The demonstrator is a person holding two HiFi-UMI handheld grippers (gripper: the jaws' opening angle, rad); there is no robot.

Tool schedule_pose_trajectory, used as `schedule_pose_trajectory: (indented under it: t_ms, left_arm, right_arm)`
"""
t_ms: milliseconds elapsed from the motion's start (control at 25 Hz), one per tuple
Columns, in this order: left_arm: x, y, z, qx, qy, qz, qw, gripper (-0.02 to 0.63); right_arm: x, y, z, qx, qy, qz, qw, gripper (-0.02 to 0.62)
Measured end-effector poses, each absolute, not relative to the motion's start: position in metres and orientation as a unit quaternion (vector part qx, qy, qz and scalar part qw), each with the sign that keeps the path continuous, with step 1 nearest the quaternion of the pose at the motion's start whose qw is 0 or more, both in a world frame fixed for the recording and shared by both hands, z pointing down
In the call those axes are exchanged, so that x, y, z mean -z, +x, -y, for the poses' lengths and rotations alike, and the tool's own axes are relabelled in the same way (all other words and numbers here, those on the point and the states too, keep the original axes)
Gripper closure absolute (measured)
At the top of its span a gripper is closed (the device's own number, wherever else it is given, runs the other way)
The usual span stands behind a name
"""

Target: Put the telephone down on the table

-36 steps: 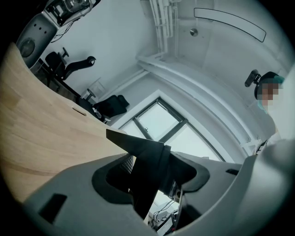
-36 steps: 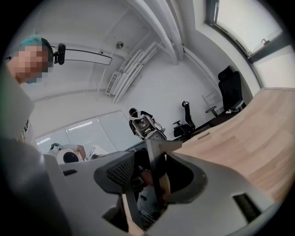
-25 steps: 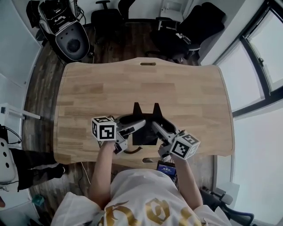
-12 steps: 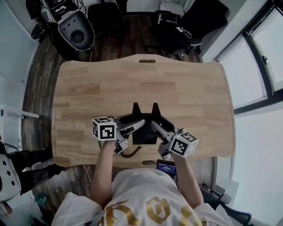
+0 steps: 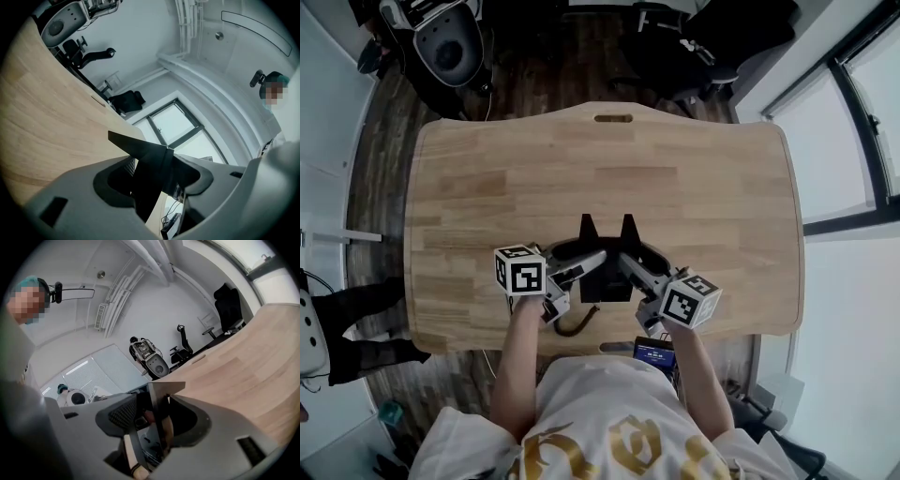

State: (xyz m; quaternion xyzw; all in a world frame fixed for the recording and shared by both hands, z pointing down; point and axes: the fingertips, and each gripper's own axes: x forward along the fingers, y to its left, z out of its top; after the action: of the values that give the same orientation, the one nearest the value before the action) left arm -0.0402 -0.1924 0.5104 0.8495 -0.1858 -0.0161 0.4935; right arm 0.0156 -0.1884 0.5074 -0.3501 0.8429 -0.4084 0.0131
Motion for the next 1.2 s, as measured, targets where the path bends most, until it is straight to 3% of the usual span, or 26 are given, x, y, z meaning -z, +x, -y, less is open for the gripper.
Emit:
schedule_pose_trajectory:
  t_ms: [1200]
  left_arm:
    - [-0.573, -0.038, 0.240, 0.000, 0.825, 0.189, 0.532, 0.370]
  right_arm:
    - [-0.570, 0.018, 0.236, 0.456, -0.345, -0.821, -0.009, 0.396]
